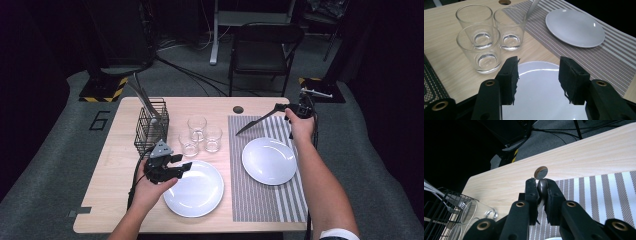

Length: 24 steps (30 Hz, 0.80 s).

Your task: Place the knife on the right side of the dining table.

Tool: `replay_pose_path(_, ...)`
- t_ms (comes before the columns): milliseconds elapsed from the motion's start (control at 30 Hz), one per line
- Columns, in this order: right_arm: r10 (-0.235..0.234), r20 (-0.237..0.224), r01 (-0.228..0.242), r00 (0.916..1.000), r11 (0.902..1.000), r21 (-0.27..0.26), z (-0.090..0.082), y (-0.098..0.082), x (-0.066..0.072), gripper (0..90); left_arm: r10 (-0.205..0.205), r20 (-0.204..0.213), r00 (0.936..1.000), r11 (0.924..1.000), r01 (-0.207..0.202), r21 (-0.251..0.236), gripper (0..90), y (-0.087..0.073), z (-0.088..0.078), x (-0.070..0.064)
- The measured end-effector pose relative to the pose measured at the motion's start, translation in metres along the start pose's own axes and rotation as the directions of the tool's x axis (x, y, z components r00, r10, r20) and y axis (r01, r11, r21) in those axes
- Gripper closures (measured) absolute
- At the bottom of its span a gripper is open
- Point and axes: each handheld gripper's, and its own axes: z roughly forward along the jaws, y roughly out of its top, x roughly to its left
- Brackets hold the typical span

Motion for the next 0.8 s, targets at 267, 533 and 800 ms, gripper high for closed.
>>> replay_pose_path(267, 0.002, 0.020, -0.003, 0.9998, 0.9997, 0.024, 0.000, 0.001, -0.008, 79.5, -0.002, -0.005, 1.0000, 1.0000, 0.002, 0.002, 49.9, -0.001, 0.001, 0.000)
replay_pose_path(533, 0.003, 0.036, -0.004, 0.9993, 0.9991, 0.042, 0.000, 0.002, -0.013, 78.0, 0.000, -0.008, 1.0000, 1.0000, 0.000, 0.003, 49.9, -0.001, 0.000, 0.000)
replay_pose_path(800, 0.006, 0.058, -0.011, 0.9983, 0.9972, 0.074, 0.001, 0.003, -0.020, 75.8, -0.004, -0.013, 0.9999, 1.0000, 0.004, 0.005, 49.9, -0.002, 0.000, 0.001)
